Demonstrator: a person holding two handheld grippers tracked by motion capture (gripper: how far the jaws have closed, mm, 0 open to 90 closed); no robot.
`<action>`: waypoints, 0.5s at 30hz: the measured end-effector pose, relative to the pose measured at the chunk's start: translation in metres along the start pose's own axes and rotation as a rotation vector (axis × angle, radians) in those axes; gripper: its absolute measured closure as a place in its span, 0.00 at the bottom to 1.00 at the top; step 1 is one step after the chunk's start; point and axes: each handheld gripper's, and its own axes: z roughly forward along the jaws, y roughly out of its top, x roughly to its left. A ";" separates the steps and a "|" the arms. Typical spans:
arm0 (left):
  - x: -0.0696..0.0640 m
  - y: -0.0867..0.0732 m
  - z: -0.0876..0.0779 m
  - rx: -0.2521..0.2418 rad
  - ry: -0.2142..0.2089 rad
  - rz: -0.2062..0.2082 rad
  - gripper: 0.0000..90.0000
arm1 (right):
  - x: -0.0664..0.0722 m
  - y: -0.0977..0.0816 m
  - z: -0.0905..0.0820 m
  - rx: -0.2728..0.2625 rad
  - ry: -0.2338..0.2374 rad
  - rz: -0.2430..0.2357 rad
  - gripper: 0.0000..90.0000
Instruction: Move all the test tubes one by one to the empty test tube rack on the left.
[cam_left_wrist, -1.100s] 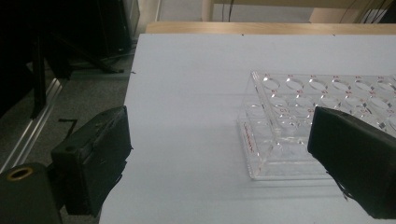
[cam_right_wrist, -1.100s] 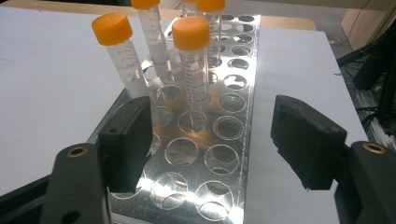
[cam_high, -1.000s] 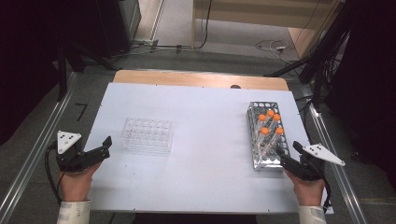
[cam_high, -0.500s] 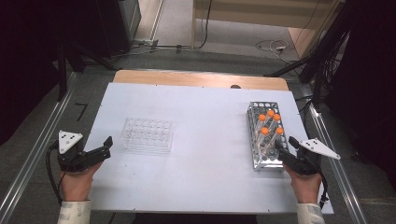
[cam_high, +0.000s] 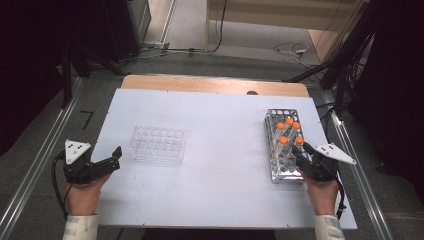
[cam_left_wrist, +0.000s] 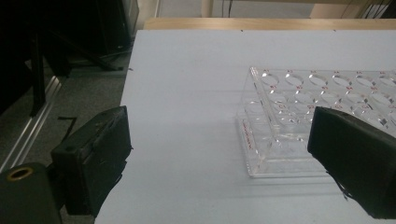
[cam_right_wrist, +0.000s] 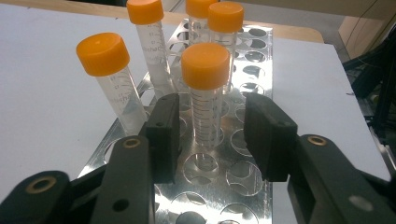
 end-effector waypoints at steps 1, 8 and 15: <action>0.000 0.000 0.000 0.000 0.000 0.000 0.07 | 0.000 0.000 0.000 0.000 0.000 0.000 0.62; 0.000 0.000 0.000 0.002 -0.002 -0.002 0.07 | 0.003 0.002 0.007 0.017 0.002 -0.008 0.71; 0.000 0.000 -0.001 -0.002 -0.003 -0.003 0.07 | 0.004 0.003 0.011 0.038 -0.008 -0.006 0.79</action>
